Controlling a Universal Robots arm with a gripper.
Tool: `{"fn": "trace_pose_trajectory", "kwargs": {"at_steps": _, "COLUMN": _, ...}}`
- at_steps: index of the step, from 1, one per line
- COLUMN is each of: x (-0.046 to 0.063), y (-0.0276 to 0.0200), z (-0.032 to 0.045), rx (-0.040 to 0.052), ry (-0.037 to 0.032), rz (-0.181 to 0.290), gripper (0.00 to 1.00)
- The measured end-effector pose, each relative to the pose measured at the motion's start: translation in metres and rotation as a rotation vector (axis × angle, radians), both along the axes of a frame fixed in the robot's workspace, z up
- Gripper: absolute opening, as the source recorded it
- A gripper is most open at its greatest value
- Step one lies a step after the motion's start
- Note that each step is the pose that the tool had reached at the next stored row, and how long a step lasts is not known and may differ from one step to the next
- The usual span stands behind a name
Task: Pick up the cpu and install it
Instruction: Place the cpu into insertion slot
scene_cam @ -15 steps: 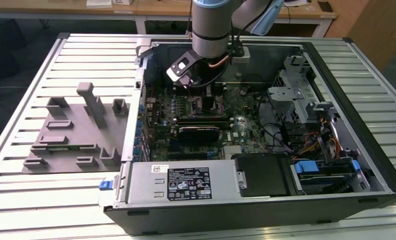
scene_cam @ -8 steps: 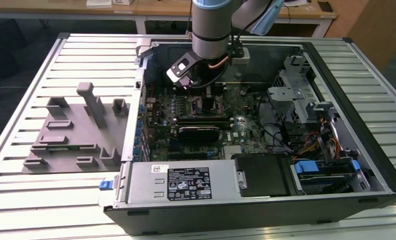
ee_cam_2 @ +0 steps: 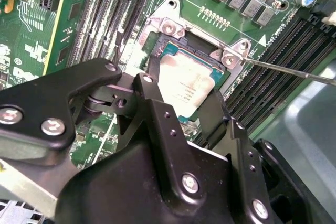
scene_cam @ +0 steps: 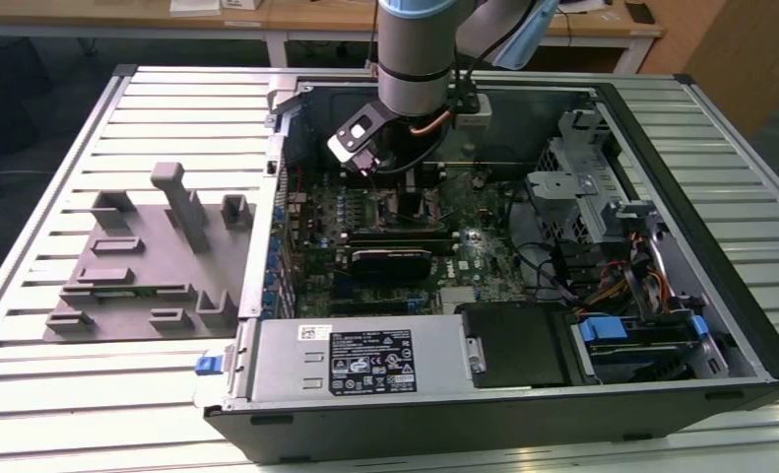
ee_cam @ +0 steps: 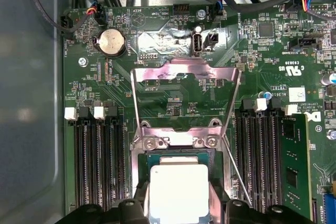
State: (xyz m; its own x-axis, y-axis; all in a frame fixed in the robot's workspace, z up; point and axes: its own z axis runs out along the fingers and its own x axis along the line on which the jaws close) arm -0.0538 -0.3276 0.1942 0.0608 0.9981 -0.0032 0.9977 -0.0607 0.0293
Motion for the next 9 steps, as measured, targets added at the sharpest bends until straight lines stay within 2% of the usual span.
{"fn": "trace_pose_trajectory", "kwargs": {"at_steps": 9, "x": 0.0001, "y": 0.0001, "z": 0.0018, "rx": 0.0004, "ry": -0.0003, "rz": 0.000, "gripper": 0.53}}
